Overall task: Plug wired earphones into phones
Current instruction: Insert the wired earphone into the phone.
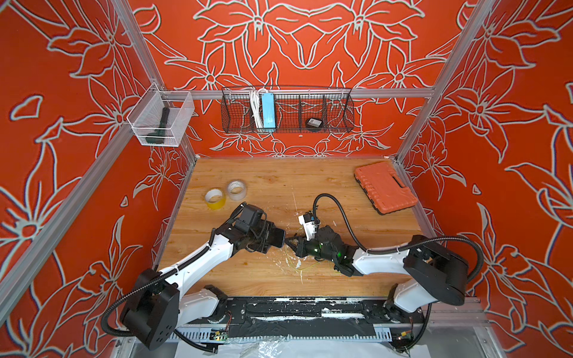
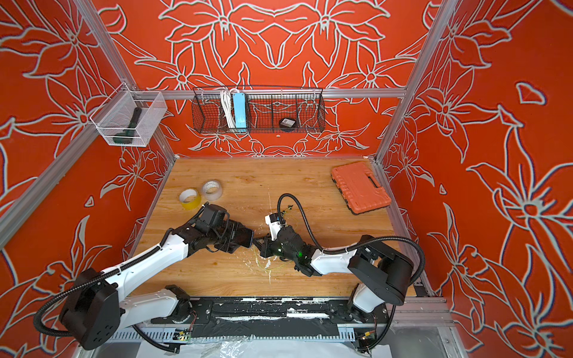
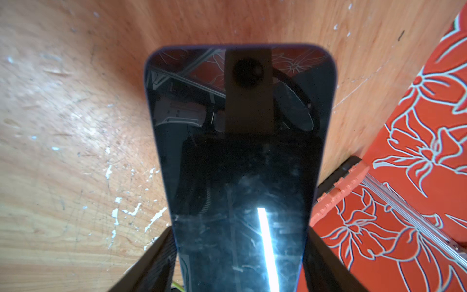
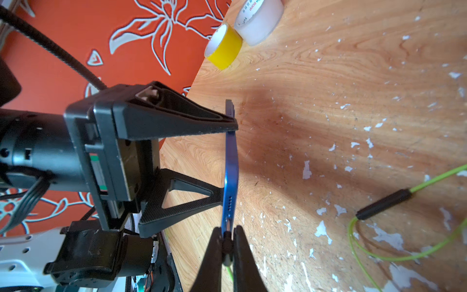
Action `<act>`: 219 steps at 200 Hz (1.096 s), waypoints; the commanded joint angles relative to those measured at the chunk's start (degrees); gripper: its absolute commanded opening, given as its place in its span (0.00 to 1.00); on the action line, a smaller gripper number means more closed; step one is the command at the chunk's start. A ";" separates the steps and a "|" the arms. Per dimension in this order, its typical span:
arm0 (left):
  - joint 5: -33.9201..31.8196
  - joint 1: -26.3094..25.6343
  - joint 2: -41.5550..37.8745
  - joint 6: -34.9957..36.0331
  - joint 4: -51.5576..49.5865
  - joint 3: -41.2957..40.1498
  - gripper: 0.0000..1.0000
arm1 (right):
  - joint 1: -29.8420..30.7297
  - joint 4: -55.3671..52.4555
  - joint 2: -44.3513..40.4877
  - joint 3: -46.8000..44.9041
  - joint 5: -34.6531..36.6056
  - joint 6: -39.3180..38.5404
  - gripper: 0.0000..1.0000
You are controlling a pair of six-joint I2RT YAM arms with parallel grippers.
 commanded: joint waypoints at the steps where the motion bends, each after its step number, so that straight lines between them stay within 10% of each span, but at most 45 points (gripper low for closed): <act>1: 8.88 -2.78 -2.75 -2.65 6.69 1.61 0.51 | 0.77 -2.71 -1.56 3.06 0.04 -4.88 0.00; 55: 7.20 -4.14 -4.05 -4.17 8.17 0.54 0.51 | 0.81 -11.65 -2.66 5.97 3.90 -5.38 0.00; 129: 6.33 -5.38 -5.34 -5.44 11.86 0.19 0.50 | 0.65 4.87 -0.53 2.14 -1.05 1.07 0.00; 219: 5.96 -6.44 -7.55 -5.04 12.65 0.59 0.49 | 0.64 -8.66 -3.78 4.51 2.84 -7.31 0.00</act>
